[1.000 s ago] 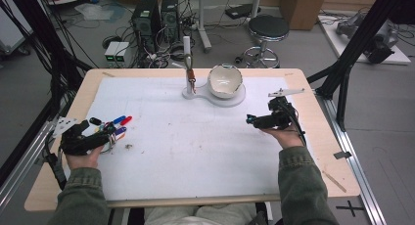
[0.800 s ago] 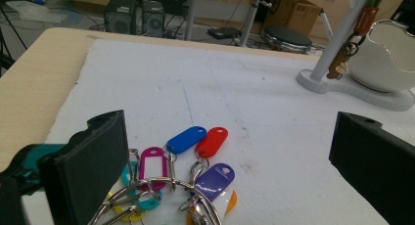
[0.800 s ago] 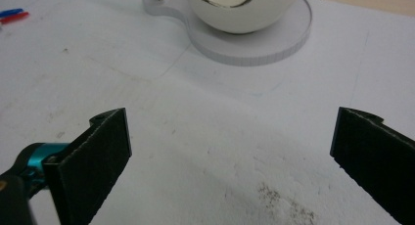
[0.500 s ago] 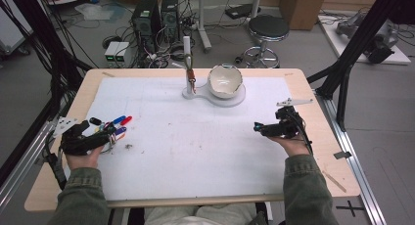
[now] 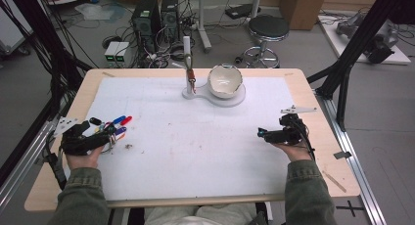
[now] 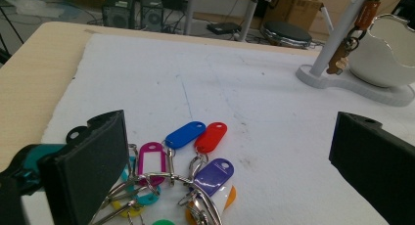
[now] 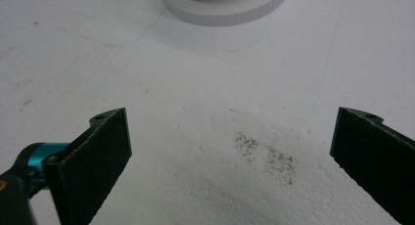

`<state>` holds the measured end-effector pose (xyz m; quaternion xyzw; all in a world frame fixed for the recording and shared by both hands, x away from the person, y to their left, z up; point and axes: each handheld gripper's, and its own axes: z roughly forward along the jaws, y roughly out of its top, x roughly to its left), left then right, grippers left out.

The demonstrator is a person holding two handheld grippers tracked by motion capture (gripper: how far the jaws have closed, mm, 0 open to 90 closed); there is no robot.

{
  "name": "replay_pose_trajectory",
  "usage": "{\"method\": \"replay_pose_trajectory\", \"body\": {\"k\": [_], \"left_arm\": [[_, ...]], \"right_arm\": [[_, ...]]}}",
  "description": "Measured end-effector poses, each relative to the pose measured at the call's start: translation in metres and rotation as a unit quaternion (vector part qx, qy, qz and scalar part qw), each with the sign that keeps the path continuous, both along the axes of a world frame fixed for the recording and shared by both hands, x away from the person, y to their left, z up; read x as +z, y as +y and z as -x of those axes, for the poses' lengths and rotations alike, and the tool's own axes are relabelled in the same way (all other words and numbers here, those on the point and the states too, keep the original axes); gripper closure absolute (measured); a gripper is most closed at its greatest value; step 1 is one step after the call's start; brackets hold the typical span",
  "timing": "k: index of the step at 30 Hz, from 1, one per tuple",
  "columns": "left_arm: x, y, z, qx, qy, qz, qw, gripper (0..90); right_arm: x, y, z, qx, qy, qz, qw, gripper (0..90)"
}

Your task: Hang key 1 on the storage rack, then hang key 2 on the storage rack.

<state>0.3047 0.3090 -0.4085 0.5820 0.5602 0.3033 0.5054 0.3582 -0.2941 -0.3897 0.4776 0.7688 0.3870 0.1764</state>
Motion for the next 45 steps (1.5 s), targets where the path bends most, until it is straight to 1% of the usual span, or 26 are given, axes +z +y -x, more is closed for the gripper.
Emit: {"method": "replay_pose_trajectory", "body": {"k": [3, 8, 15, 18, 22, 26, 28, 31, 36, 38, 40, 43, 45], "left_arm": [[0.0, 0.0, -0.001, -0.001, 0.002, 0.001, 1.0, 1.7], [-0.001, 0.0, -0.001, -0.003, 0.005, -0.001, 1.0, 1.7], [-0.001, 0.0, -0.001, -0.004, 0.005, 0.0, 1.0, 1.7], [-0.001, 0.0, -0.001, -0.005, 0.007, 0.002, 1.0, 1.7], [-0.001, 0.0, -0.002, -0.004, 0.009, 0.0, 1.0, 1.7], [-0.001, 0.001, -0.004, -0.003, 0.009, 0.002, 1.0, 1.7], [0.0, 0.001, -0.005, -0.004, 0.011, -0.003, 0.9999, 1.7], [0.002, -0.001, -0.007, -0.008, 0.013, -0.021, 0.9997, 1.7], [0.002, -0.003, -0.01, -0.015, 0.018, -0.026, 0.9994, 1.7], [0.003, -0.002, -0.011, -0.017, 0.02, -0.035, 0.999, 1.7], [0.003, -0.002, -0.014, -0.017, 0.022, -0.039, 0.9989, 1.7], [0.003, -0.002, -0.016, -0.02, 0.027, -0.054, 0.998, 1.7], [0.003, -0.003, -0.018, -0.024, 0.03, -0.059, 0.9975, 1.7]], "right_arm": [[-0.004, -0.001, 0.002, 0.0, -0.005, -0.002, 1.0, 0.6], [-0.01, -0.002, 0.005, -0.004, -0.001, -0.002, 1.0, 0.6], [-0.014, -0.002, 0.012, -0.008, -0.004, 0.003, 1.0, 0.6], [-0.015, -0.004, 0.015, -0.011, -0.012, 0.005, 0.9999, 0.6], [-0.015, -0.007, 0.018, -0.018, -0.012, -0.006, 0.9998, 0.6], [-0.014, -0.009, 0.019, -0.02, -0.018, -0.008, 0.9996, 0.6], [-0.013, -0.009, 0.02, -0.021, -0.019, -0.008, 0.9996, 0.6], [-0.013, -0.01, 0.021, -0.021, -0.02, -0.009, 0.9995, 0.6], [-0.012, -0.011, 0.022, -0.021, -0.022, -0.014, 0.9994, 0.6], [-0.011, -0.011, 0.023, -0.022, -0.023, -0.015, 0.9994, 0.6], [-0.011, -0.011, 0.023, -0.021, -0.023, -0.015, 0.9994, 0.6], [-0.012, -0.011, 0.023, -0.02, -0.024, -0.014, 0.9994, 0.6], [-0.012, -0.012, 0.023, -0.022, -0.023, -0.015, 0.9994, 0.6]]}}
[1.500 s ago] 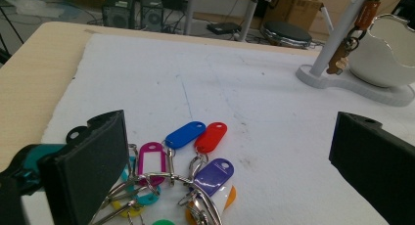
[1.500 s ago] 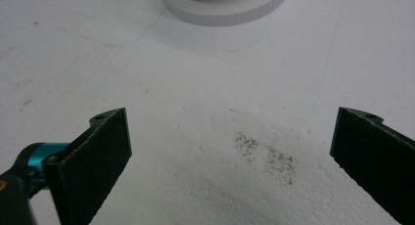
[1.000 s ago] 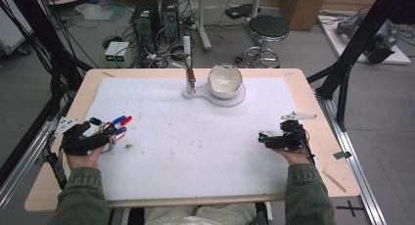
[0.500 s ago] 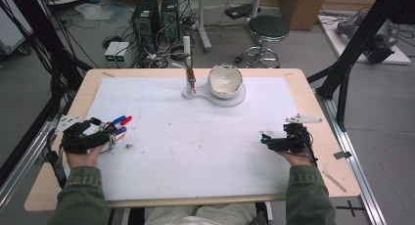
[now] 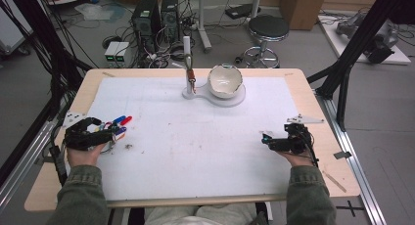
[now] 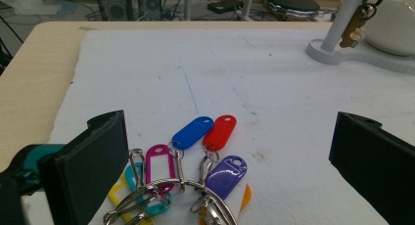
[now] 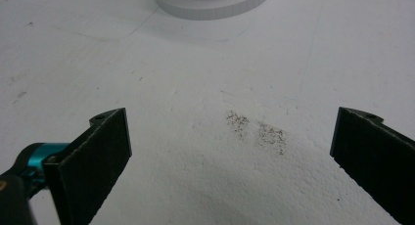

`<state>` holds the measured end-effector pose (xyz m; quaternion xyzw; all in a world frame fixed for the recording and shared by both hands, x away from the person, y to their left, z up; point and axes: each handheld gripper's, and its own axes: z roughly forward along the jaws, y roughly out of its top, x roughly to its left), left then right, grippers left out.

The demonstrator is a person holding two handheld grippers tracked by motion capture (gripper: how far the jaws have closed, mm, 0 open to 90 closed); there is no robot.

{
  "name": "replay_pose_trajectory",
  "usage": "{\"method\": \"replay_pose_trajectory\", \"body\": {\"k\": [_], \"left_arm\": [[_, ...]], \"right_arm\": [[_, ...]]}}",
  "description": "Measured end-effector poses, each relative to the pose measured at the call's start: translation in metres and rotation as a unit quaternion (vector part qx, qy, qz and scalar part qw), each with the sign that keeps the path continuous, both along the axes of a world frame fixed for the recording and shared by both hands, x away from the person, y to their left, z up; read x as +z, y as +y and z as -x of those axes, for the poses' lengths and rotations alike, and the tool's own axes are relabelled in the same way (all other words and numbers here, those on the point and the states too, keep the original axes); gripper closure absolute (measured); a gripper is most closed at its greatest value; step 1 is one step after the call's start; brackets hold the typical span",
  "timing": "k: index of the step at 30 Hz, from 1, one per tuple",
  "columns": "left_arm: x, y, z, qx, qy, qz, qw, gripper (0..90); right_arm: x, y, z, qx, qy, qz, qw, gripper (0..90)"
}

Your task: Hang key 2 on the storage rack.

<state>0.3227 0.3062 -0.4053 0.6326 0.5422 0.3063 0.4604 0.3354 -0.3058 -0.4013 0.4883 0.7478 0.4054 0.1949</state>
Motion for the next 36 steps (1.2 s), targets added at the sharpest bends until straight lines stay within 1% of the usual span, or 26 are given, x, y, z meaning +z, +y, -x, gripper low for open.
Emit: {"method": "replay_pose_trajectory", "body": {"k": [4, 5, 6, 7, 8, 11, 13, 16, 19, 21, 23, 25, 32, 34, 36], "left_arm": [[-0.001, 0.001, -0.005, -0.005, 0.008, -0.004, 0.9999, 1.7], [-0.001, 0.001, -0.007, -0.007, 0.012, -0.006, 0.9999, 1.7], [0.0, 0.002, -0.009, -0.01, 0.021, -0.012, 0.9997, 1.7], [0.0, 0.002, -0.01, -0.009, 0.023, -0.019, 0.9995, 1.7], [0.0, 0.002, -0.011, -0.007, 0.027, -0.02, 0.9994, 1.7], [-0.003, 0.003, -0.015, -0.003, 0.051, -0.018, 0.9985, 1.7], [-0.005, 0.003, -0.017, -0.005, 0.068, -0.017, 0.9975, 1.7], [-0.007, 0.001, -0.02, -0.009, 0.083, -0.02, 0.9964, 1.7], [-0.009, 0.0, -0.022, -0.013, 0.098, -0.024, 0.9948, 1.7], [-0.011, 0.0, -0.023, -0.014, 0.112, -0.028, 0.9932, 1.7], [-0.012, 0.0, -0.024, -0.014, 0.123, -0.026, 0.992, 1.7], [-0.013, -0.001, -0.025, -0.013, 0.131, -0.029, 0.9909, 1.7], [-0.016, -0.004, -0.027, -0.017, 0.155, -0.03, 0.9873, 1.7], [-0.017, -0.004, -0.027, -0.018, 0.168, -0.033, 0.985, 1.7], [-0.018, -0.004, -0.028, -0.021, 0.181, -0.029, 0.9829, 1.7]], "right_arm": [[0.0, -0.001, 0.0, 0.0, -0.002, -0.002, 1.0, 0.6], [0.0, -0.001, 0.0, 0.001, -0.002, -0.003, 1.0, 0.6], [0.0, -0.001, 0.0, 0.002, -0.002, -0.003, 1.0, 0.6], [0.0, -0.001, 0.0, 0.0, 0.0, -0.003, 1.0, 0.6], [0.0, -0.001, 0.0, 0.0, 0.0, -0.003, 1.0, 0.6], [0.0, -0.003, 0.001, -0.002, -0.001, -0.004, 1.0, 0.6], [0.0, -0.003, 0.001, -0.002, -0.001, -0.005, 1.0, 0.6], [0.0, -0.003, 0.001, -0.004, 0.0, -0.004, 1.0, 0.6], [0.0, -0.003, 0.001, -0.004, 0.0, -0.004, 1.0, 0.6], [0.0, -0.003, 0.001, -0.003, 0.0, -0.004, 1.0, 0.6], [0.0, -0.004, 0.001, -0.004, 0.0, -0.005, 1.0, 0.6], [0.0, -0.004, 0.001, -0.004, 0.0, -0.005, 1.0, 0.6], [0.001, -0.004, 0.001, -0.006, 0.002, -0.005, 1.0, 0.6], [0.0, -0.004, 0.002, -0.007, 0.003, -0.006, 1.0, 0.6], [0.0, -0.004, 0.002, -0.007, 0.003, -0.005, 1.0, 0.6]]}}
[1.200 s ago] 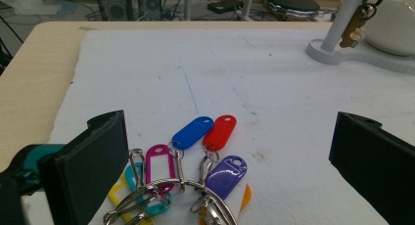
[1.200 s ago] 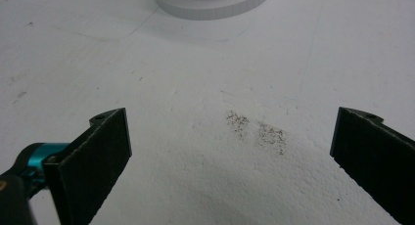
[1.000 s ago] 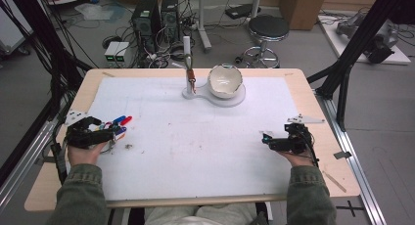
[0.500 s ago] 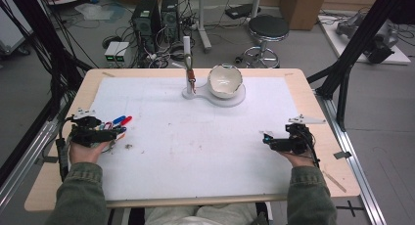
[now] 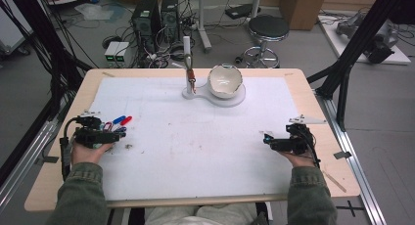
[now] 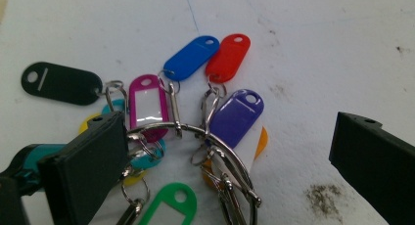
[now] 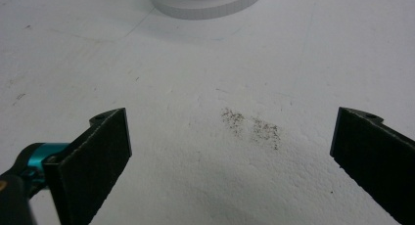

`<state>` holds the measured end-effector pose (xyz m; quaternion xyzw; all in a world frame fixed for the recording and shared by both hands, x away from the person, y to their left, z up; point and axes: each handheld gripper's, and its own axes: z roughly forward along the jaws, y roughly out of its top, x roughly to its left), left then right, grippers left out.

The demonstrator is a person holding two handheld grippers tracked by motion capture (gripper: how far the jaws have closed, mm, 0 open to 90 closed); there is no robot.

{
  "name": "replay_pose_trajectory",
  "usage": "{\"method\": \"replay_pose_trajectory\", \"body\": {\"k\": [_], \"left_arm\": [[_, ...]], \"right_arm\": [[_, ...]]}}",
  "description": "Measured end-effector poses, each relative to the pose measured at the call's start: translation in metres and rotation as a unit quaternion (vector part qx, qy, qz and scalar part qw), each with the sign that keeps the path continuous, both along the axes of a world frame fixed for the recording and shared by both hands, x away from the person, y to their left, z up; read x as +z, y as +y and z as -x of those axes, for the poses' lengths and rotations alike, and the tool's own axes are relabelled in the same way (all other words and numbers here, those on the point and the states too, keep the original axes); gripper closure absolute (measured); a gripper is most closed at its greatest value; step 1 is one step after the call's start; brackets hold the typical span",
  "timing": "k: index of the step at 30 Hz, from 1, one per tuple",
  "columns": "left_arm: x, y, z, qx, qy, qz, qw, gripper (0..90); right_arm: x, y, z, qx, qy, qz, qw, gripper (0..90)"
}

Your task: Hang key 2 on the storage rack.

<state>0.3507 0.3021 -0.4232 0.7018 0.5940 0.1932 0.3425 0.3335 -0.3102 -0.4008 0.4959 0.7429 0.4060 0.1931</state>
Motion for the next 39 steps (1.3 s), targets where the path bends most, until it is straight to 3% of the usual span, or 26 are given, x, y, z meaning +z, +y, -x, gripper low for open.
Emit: {"method": "replay_pose_trajectory", "body": {"k": [11, 17, 25, 29, 35, 39], "left_arm": [[-0.004, -0.005, -0.001, -0.008, 0.046, -0.013, 0.9988, 2.3], [-0.003, -0.009, 0.001, -0.018, 0.046, -0.018, 0.9986, 9.5], [-0.005, -0.008, 0.002, -0.013, 0.055, -0.011, 0.9983, 26.1], [-0.004, -0.008, 0.002, 0.001, 0.064, -0.013, 0.9979, 35.6], [-0.002, -0.005, 0.004, 0.018, 0.067, -0.013, 0.9975, 63.6], [-0.001, 0.001, 0.003, 0.025, 0.069, 0.019, 0.9971, 70.9]], "right_arm": [[-0.001, 0.0, 0.0, -0.001, 0.002, 0.004, 1.0, 0.6], [-0.001, 0.0, 0.0, -0.001, 0.004, 0.004, 1.0, 0.6], [-0.001, 0.001, -0.001, 0.0, 0.006, 0.005, 1.0, 0.7], [-0.002, 0.002, 0.0, -0.001, 0.007, 0.006, 1.0, 0.7], [-0.002, 0.002, 0.0, 0.001, 0.007, 0.008, 0.9999, 0.7], [-0.002, 0.002, -0.001, 0.0, 0.009, 0.01, 0.9999, 0.7]]}}
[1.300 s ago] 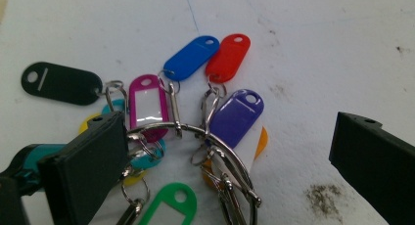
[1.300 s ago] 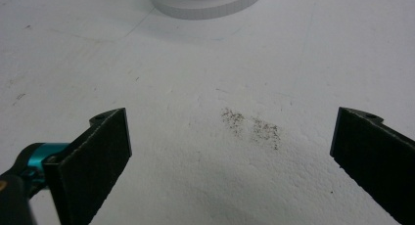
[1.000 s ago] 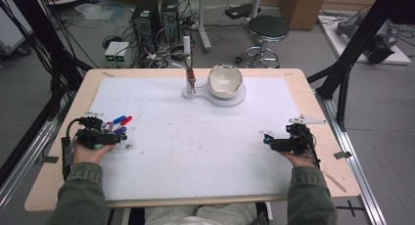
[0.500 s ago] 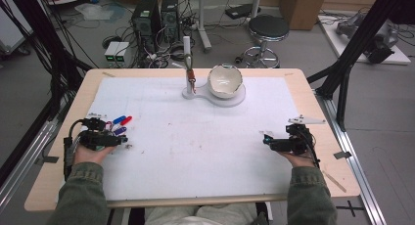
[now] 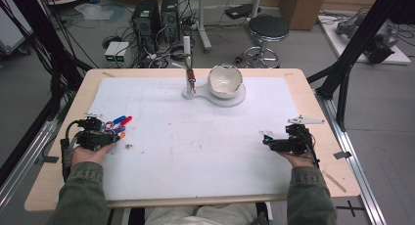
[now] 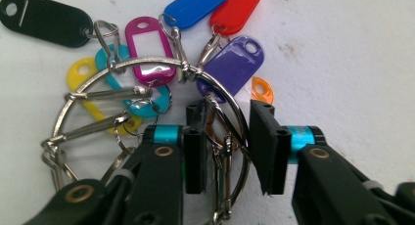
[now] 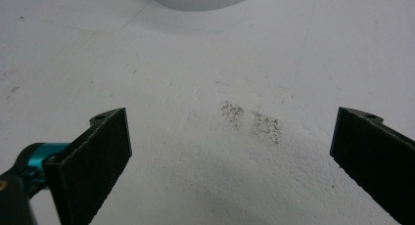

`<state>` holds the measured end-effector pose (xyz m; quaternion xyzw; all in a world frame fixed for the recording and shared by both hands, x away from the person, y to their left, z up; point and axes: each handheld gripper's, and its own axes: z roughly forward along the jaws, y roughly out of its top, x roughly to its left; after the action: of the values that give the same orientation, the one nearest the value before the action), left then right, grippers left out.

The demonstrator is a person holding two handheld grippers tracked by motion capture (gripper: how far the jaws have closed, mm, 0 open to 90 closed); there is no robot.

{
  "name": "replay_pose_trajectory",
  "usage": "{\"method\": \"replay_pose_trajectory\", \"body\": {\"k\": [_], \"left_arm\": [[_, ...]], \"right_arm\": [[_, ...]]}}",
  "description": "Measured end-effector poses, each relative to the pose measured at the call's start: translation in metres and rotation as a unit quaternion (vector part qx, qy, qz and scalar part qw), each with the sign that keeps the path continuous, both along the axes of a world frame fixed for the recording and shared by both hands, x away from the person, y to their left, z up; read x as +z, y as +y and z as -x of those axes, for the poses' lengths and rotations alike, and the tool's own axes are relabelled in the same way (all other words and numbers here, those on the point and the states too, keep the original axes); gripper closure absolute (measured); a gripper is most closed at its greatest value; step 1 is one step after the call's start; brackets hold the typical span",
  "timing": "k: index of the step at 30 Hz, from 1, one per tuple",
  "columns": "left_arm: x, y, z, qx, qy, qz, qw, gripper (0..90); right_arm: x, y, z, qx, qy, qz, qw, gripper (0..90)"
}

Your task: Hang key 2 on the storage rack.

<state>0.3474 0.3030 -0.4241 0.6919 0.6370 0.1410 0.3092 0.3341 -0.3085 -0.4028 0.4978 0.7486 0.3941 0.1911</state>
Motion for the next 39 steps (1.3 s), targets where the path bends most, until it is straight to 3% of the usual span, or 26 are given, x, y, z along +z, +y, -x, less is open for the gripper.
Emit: {"method": "replay_pose_trajectory", "body": {"k": [2, 9, 19, 23, 32, 39], "left_arm": [[0.0, 0.003, 0.0, -0.002, -0.001, 0.013, 0.9999, 75.3], [0.001, -0.001, 0.002, -0.016, -0.011, 0.008, 0.9998, 77.0], [0.008, 0.001, 0.007, -0.018, -0.032, 0.027, 0.999, 77.2], [0.011, 0.002, 0.008, -0.017, -0.034, 0.025, 0.999, 77.1], [0.021, 0.004, 0.01, -0.012, -0.041, 0.049, 0.9979, 77.2], [0.031, 0.005, 0.012, -0.022, -0.05, 0.051, 0.9972, 77.2]], "right_arm": [[0.0, 0.0, 0.0, -0.001, 0.0, 0.0, 1.0, 0.7], [0.0, 0.001, 0.0, -0.001, 0.002, -0.001, 1.0, 0.7], [-0.001, 0.0, -0.001, 0.0, 0.002, -0.001, 1.0, 0.8], [-0.001, 0.0, -0.001, -0.002, 0.003, -0.003, 1.0, 0.8], [-0.001, 0.0, -0.001, 0.002, 0.002, -0.003, 1.0, 0.7], [0.0, -0.001, 0.0, 0.001, 0.001, -0.007, 1.0, 0.8]]}}
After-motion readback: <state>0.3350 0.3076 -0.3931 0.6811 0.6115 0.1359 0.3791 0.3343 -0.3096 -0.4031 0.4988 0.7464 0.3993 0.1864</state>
